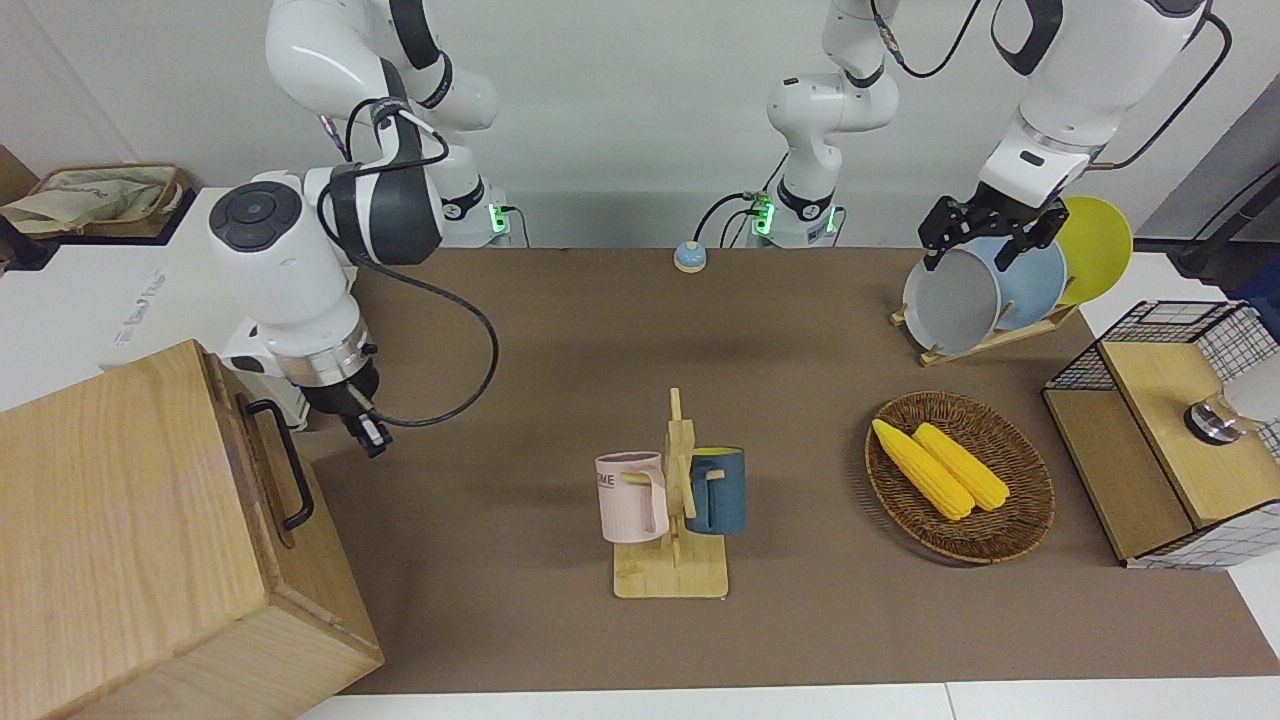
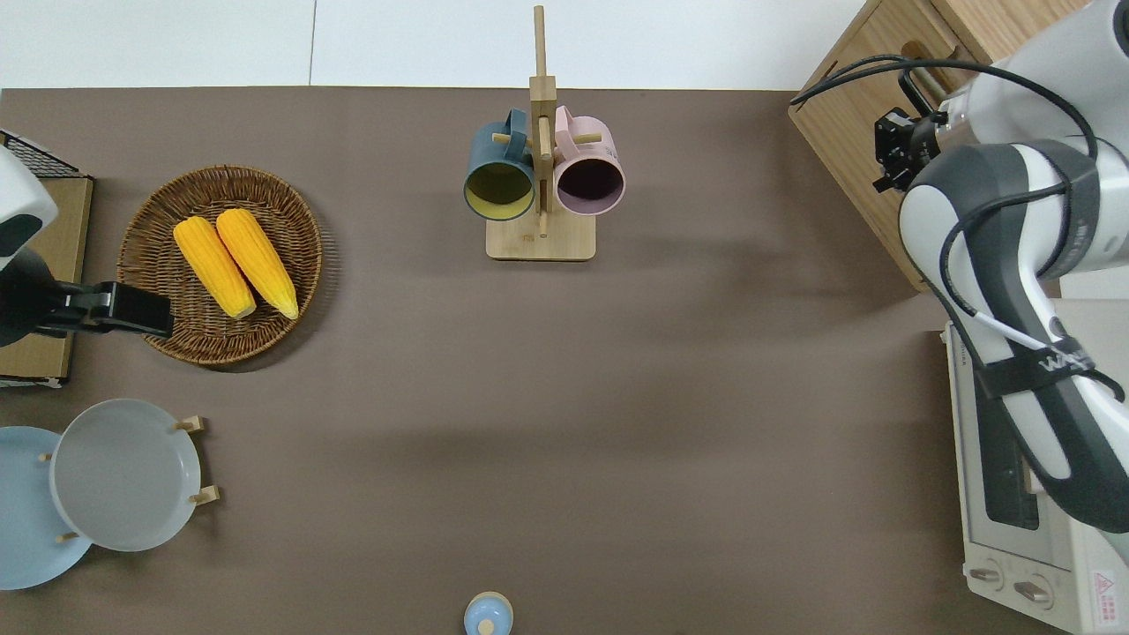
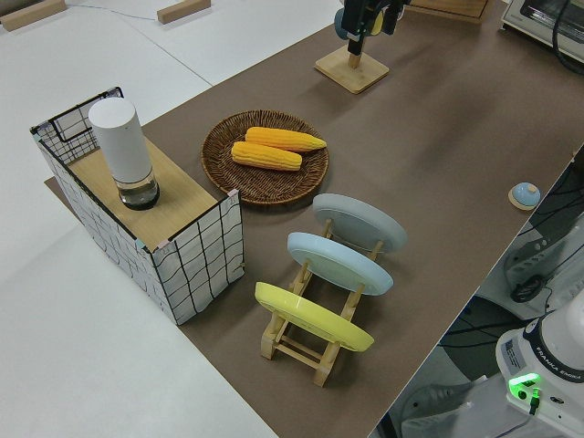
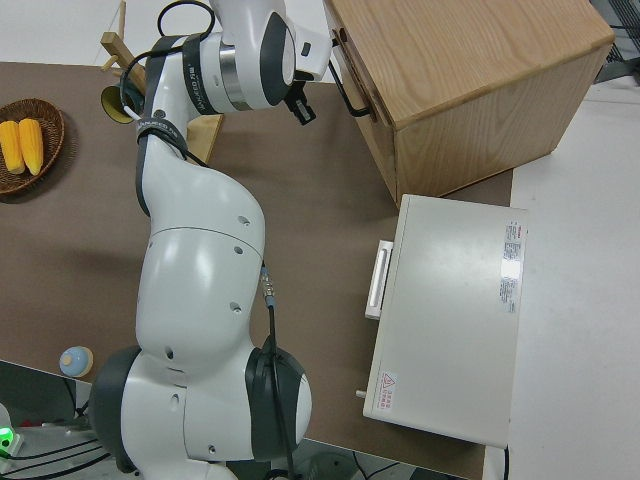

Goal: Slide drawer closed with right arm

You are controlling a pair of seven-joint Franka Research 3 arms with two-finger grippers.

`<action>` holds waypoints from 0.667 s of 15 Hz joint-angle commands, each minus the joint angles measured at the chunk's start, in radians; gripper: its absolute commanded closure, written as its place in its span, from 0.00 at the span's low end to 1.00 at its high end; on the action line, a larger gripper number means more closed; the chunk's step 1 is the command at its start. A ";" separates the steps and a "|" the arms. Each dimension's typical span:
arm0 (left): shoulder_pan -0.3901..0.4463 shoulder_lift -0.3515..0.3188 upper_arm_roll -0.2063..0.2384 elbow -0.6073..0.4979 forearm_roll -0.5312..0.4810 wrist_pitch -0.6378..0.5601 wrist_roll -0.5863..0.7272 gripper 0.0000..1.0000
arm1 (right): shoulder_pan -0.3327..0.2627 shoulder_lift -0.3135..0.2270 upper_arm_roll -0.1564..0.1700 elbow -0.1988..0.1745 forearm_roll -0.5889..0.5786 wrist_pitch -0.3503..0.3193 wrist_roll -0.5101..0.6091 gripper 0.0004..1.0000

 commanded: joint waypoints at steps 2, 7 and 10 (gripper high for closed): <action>0.004 0.011 -0.006 0.026 0.017 -0.020 0.010 0.01 | 0.002 -0.123 0.084 -0.074 -0.005 -0.089 -0.083 1.00; 0.004 0.011 -0.006 0.024 0.017 -0.020 0.010 0.01 | 0.057 -0.226 0.104 -0.099 0.001 -0.183 -0.202 1.00; 0.004 0.011 -0.006 0.026 0.017 -0.020 0.010 0.01 | 0.053 -0.305 0.103 -0.151 0.100 -0.174 -0.325 1.00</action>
